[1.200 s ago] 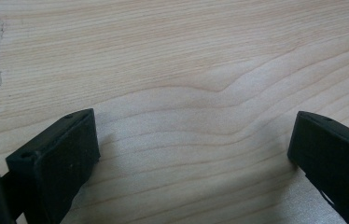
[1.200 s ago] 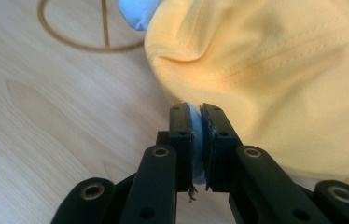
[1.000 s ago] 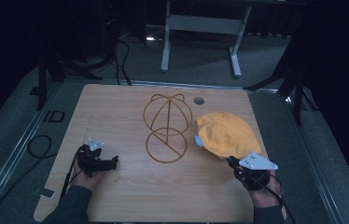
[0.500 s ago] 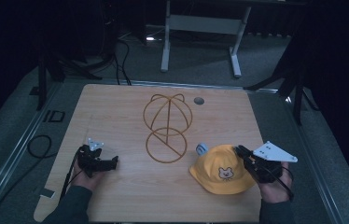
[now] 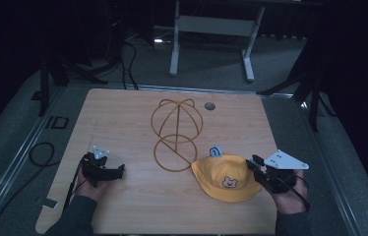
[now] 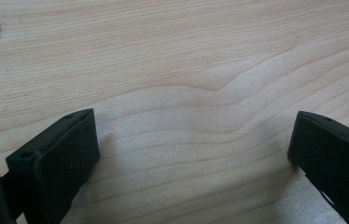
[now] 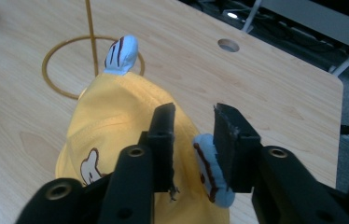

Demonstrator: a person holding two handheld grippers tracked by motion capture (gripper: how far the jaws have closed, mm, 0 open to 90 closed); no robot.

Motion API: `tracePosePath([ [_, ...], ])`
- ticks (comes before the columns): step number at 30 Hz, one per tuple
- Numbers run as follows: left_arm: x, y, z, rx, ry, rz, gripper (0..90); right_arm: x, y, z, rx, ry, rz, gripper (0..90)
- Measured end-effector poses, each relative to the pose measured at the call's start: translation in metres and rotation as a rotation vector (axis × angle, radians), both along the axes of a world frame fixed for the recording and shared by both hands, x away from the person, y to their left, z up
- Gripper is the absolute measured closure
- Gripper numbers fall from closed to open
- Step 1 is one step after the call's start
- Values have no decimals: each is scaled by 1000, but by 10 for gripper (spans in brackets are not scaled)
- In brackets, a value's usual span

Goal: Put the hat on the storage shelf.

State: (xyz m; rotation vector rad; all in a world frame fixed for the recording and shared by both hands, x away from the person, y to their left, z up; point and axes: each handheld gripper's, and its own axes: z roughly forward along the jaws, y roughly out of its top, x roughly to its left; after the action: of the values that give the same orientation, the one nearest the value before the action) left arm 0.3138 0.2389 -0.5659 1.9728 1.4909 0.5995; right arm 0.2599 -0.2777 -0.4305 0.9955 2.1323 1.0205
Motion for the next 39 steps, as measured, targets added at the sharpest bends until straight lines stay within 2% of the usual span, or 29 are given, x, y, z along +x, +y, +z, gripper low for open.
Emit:
tracePosePath([
  [5,0,0,0,0,0,0,20,7,5,2,-29,25,36,626],
  [12,0,0,0,0,0,0,20,14,11,6,-64,63,67,620],
  [17,0,0,0,0,2,0,20,21,13,10,-91,107,98,608],
  [20,0,0,0,0,2,-1,20,26,16,11,-127,129,98,529],
  [24,0,0,0,0,2,-1,19,30,20,13,-161,160,116,506],
  [33,0,0,0,1,2,0,19,46,23,15,-193,239,169,507],
  [39,0,0,0,0,2,0,20,54,24,13,-212,304,193,428],
])
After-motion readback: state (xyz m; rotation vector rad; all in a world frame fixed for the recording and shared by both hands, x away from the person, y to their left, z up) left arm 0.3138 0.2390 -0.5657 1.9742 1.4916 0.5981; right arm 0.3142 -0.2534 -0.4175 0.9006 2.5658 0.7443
